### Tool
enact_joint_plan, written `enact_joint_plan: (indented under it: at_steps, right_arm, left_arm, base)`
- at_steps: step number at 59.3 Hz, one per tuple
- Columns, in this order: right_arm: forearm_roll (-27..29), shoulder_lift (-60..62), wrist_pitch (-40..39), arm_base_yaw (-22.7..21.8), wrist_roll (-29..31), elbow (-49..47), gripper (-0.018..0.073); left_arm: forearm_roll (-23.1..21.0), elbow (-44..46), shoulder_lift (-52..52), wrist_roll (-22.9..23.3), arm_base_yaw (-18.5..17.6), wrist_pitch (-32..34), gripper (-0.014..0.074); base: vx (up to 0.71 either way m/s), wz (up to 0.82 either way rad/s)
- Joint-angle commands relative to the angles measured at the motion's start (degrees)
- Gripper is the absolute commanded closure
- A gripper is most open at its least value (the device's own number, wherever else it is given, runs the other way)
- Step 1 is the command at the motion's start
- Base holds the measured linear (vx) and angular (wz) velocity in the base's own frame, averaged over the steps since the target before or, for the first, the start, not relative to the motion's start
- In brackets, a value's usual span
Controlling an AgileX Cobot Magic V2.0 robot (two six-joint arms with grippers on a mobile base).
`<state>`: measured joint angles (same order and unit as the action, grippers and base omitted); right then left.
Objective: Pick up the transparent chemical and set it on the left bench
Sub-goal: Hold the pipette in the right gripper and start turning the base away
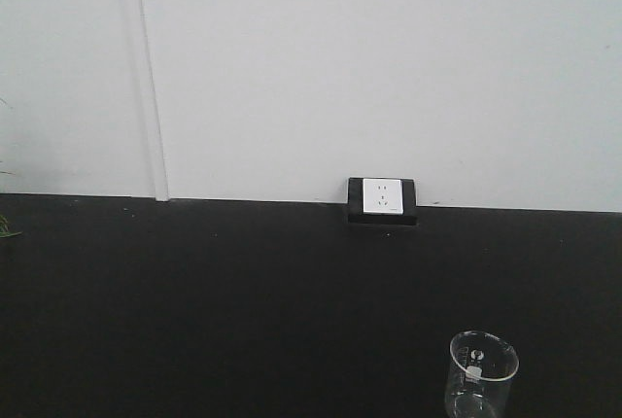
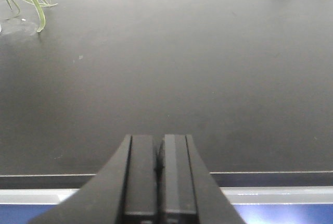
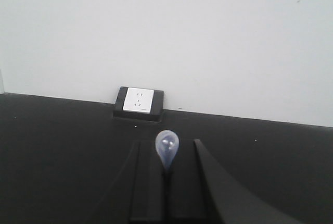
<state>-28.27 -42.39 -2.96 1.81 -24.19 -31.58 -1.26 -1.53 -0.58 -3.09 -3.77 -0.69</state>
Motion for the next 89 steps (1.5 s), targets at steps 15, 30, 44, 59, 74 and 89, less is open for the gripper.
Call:
enact_joint_plan:
  at_steps: [15, 30, 44, 59, 74, 89]
  right_arm:
    - [-0.6, 16.1, 1.4, -0.1, 0.4, 4.4, 0.0564]
    - [-0.3, 17.4, 5.7, -0.1, 0.3, 4.4, 0.0564]
    - [-0.3, 17.4, 8.8, -0.1, 0.3, 4.4, 0.0564]
    - [-0.3, 17.4, 8.8, -0.1, 0.3, 4.4, 0.0564]
    - [-0.3, 17.4, 8.8, -0.1, 0.3, 4.4, 0.0564]
    - [-0.3, 17.4, 8.8, -0.1, 0.3, 4.4, 0.0564]
  left_arm:
    - [0.0, -0.9, -1.1, 0.4, -0.1, 4.5, 0.06]
    - [0.0, -0.9, -1.1, 0.4, -0.1, 4.5, 0.06]
    - [0.0, -0.9, -1.1, 0.4, -0.1, 4.5, 0.06]
    - [0.0, -0.9, -1.1, 0.4, -0.1, 4.5, 0.06]
    - [0.0, -0.9, -1.1, 0.4, -0.1, 4.5, 0.06]
    - [0.0, -0.9, -1.1, 0.4, -0.1, 4.5, 0.06]
  base:
    - [0.0, 0.0]
    - [0.0, 0.0]
    - [0.0, 0.0]
    - [0.0, 0.0]
    - [0.0, 0.0]
    - [-0.02, 0.0]
